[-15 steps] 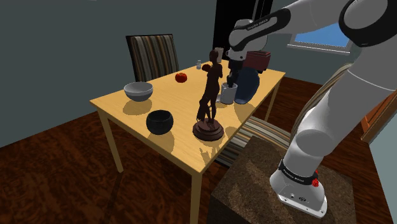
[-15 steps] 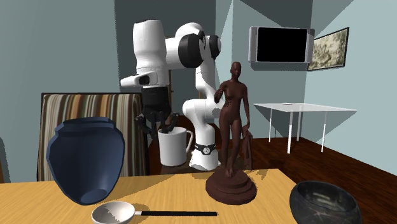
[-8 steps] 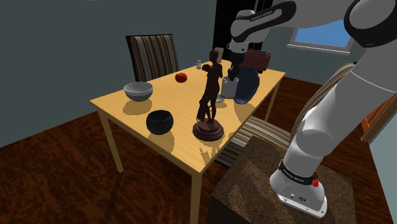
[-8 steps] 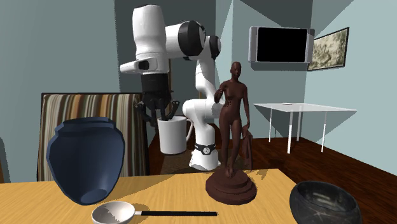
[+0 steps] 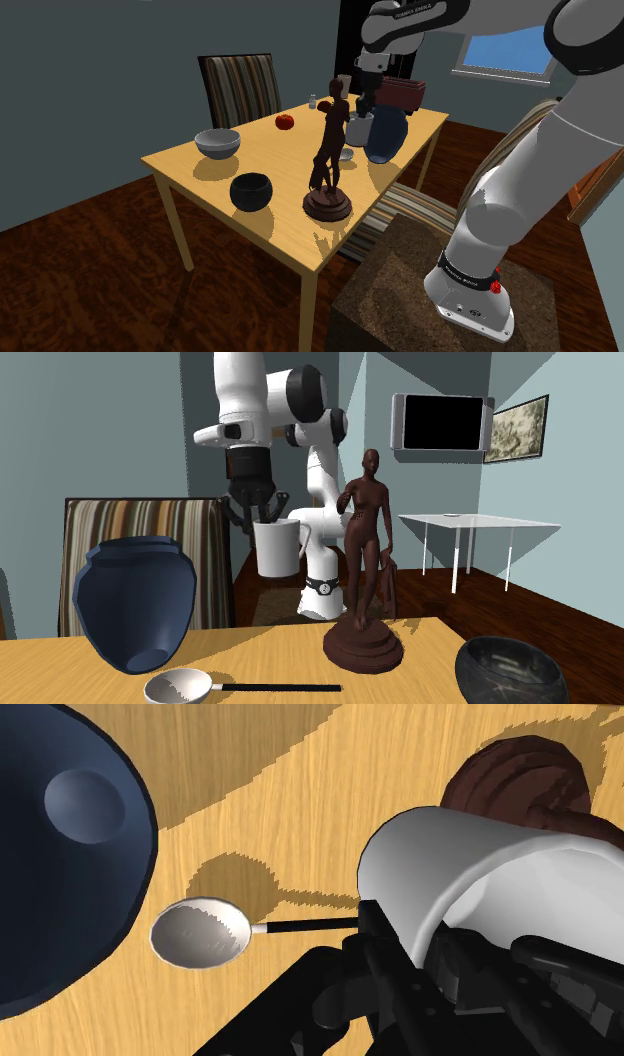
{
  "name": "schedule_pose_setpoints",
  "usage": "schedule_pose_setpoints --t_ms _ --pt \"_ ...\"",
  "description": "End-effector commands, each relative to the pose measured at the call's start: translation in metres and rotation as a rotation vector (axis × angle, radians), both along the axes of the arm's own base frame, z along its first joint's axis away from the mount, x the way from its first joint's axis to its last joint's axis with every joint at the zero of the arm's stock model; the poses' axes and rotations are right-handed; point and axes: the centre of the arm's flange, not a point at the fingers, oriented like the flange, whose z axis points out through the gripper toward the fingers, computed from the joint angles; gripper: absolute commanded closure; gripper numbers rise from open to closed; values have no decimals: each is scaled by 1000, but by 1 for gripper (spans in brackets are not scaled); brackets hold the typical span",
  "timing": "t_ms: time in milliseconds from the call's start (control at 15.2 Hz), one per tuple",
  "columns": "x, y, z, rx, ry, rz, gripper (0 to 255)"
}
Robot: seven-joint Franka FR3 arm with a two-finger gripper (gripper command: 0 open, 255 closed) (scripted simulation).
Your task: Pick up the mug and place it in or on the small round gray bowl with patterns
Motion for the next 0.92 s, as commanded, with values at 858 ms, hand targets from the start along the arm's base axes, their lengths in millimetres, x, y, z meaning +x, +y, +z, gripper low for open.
schedule_pose_setpoints --t_ms 858 --pt "89 174 13 0 0 0 255"
